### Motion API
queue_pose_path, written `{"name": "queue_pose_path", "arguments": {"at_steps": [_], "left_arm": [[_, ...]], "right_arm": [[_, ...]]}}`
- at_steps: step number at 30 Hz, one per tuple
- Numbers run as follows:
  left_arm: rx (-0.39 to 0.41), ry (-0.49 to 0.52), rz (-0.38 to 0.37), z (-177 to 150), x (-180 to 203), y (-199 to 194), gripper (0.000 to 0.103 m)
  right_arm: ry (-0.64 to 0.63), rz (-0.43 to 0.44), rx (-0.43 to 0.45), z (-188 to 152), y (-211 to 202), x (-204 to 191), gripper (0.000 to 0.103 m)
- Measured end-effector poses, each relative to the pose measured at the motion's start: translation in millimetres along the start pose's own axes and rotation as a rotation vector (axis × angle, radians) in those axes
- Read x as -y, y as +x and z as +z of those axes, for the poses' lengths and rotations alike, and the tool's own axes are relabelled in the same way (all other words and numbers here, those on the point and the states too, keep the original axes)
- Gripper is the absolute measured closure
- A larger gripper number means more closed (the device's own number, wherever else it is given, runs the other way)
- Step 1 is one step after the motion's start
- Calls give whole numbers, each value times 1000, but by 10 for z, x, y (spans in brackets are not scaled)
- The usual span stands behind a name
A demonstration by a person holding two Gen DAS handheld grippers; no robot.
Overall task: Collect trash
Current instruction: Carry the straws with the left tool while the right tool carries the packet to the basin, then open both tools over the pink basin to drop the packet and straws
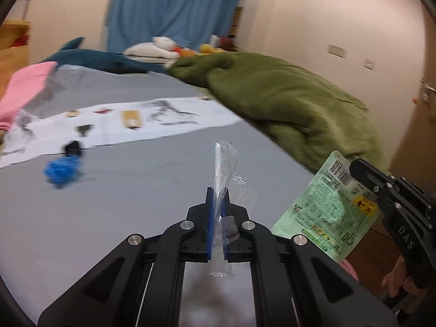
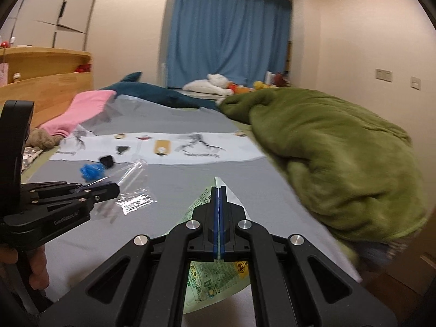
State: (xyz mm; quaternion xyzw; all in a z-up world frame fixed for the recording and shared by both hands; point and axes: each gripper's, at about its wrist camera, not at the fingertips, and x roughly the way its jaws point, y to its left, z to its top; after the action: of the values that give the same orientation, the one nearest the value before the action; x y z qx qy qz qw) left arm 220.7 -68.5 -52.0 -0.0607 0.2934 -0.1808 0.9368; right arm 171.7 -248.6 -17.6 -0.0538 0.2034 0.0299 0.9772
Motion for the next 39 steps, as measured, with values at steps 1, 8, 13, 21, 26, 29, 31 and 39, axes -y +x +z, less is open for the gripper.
{"name": "queue_pose_path", "arguments": {"at_steps": [1, 8, 13, 21, 26, 29, 31, 39], "left_arm": [[-7, 5, -22, -29, 118, 27, 98], [-94, 51, -160, -388, 983, 316, 98], [-198, 103, -217, -769, 1491, 573, 98], [-332, 182, -241, -1234, 1959, 919, 98], [-382, 187, -238, -1407, 2080, 1037, 67], [-316, 168, -151, -1394, 2054, 943, 18], [-307, 135, -154, -1343, 1987, 927, 15], [-294, 123, -108, -1203, 1916, 895, 15]], "right_arm": [[4, -17, -6, -43, -71, 112, 103], [49, -107, -66, -463, -425, 805, 103], [94, -153, -128, -898, -517, 1205, 103], [185, -179, -226, -1411, -486, 1575, 103], [223, -155, -338, -1687, -387, 1646, 97], [228, -182, -381, -1790, -368, 1690, 80], [267, -199, -367, -1800, -417, 1777, 62], [320, -224, -339, -1729, -511, 1840, 40]]}}
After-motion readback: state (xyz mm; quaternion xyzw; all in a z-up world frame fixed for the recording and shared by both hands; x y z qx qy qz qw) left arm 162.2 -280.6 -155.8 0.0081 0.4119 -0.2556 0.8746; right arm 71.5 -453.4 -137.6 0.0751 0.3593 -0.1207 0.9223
